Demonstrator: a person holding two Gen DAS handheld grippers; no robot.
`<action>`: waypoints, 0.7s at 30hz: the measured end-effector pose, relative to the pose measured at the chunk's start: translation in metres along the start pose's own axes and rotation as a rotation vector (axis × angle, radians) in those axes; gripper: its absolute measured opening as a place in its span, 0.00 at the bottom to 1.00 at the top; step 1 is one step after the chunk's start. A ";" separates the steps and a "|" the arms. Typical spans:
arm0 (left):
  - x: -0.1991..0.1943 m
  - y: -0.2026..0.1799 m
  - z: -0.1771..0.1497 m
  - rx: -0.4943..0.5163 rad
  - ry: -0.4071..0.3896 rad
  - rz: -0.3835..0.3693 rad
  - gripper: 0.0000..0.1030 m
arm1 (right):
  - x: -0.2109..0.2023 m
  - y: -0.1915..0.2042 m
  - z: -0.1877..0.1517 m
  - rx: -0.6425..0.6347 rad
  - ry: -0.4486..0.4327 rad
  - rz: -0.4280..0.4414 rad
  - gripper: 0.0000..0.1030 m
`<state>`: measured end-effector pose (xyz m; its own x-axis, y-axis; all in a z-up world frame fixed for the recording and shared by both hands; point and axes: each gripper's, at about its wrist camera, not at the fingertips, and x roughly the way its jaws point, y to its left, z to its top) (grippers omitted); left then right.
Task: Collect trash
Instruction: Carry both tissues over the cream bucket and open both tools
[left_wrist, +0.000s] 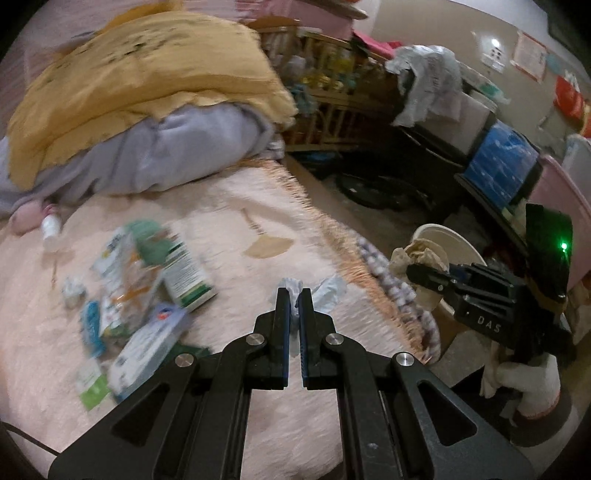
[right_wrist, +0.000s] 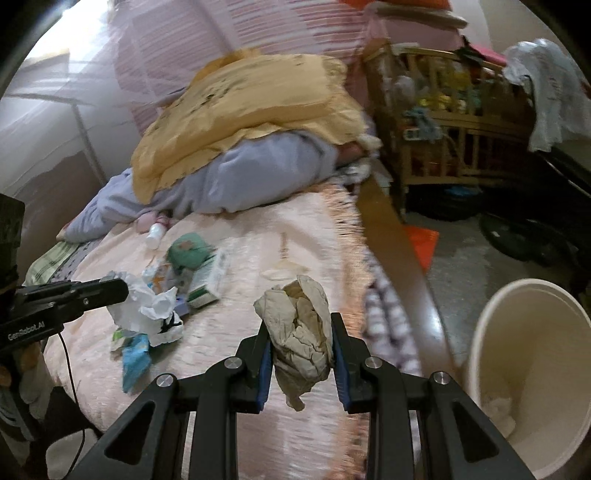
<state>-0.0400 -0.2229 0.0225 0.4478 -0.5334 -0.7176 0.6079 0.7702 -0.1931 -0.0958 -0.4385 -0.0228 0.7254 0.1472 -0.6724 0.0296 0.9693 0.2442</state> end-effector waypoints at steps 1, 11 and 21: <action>0.005 -0.008 0.004 0.014 0.001 -0.010 0.02 | -0.003 -0.007 -0.001 0.009 -0.002 -0.010 0.26; 0.038 -0.069 0.034 0.075 0.017 -0.123 0.02 | -0.038 -0.072 -0.012 0.105 -0.030 -0.122 0.26; 0.076 -0.132 0.054 0.110 0.053 -0.235 0.02 | -0.065 -0.139 -0.029 0.238 -0.035 -0.221 0.26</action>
<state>-0.0505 -0.3841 0.0294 0.2527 -0.6716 -0.6964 0.7601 0.5832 -0.2865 -0.1669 -0.5775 -0.0333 0.7065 -0.0728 -0.7040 0.3464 0.9030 0.2542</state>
